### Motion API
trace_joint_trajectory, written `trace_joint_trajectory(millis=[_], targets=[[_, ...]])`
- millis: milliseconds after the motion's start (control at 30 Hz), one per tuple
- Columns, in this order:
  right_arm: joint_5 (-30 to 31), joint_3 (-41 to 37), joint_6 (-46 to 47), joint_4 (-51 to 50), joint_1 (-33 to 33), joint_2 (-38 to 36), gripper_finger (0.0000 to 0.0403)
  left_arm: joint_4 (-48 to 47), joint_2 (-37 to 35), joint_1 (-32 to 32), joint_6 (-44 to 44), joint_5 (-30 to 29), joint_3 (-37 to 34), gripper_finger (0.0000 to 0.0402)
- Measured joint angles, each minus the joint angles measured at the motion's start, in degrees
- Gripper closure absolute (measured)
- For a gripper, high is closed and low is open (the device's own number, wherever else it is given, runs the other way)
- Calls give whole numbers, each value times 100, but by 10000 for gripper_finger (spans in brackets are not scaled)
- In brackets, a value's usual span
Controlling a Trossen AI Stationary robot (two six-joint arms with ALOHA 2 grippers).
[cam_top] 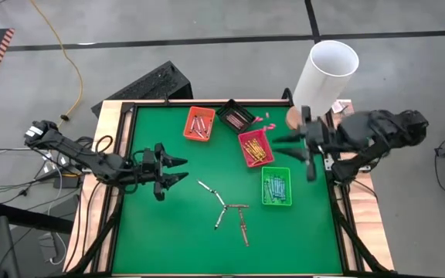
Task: Sort crayons
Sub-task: Put the black crayon into the orange bin
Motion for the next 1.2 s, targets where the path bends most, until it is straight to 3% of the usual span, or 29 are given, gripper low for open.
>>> trace_joint_trajectory(millis=[200, 433, 667, 1200], targets=[[724, -35, 304, -574, 1115, 153, 301, -635, 0, 2, -61, 14, -1, 187], [1416, -39, 1574, -1694, 1660, 918, 301, -1553, 0, 2, -483, -32, 0, 187], [1419, -39, 2207, -2082, 1812, 2017, 301, -1825, 193, -3, -703, 144, -2, 187], [858, -42, 3265, -1675, 1539, 3844, 301, -1486, 1637, -9, -1045, 637, -2, 187]])
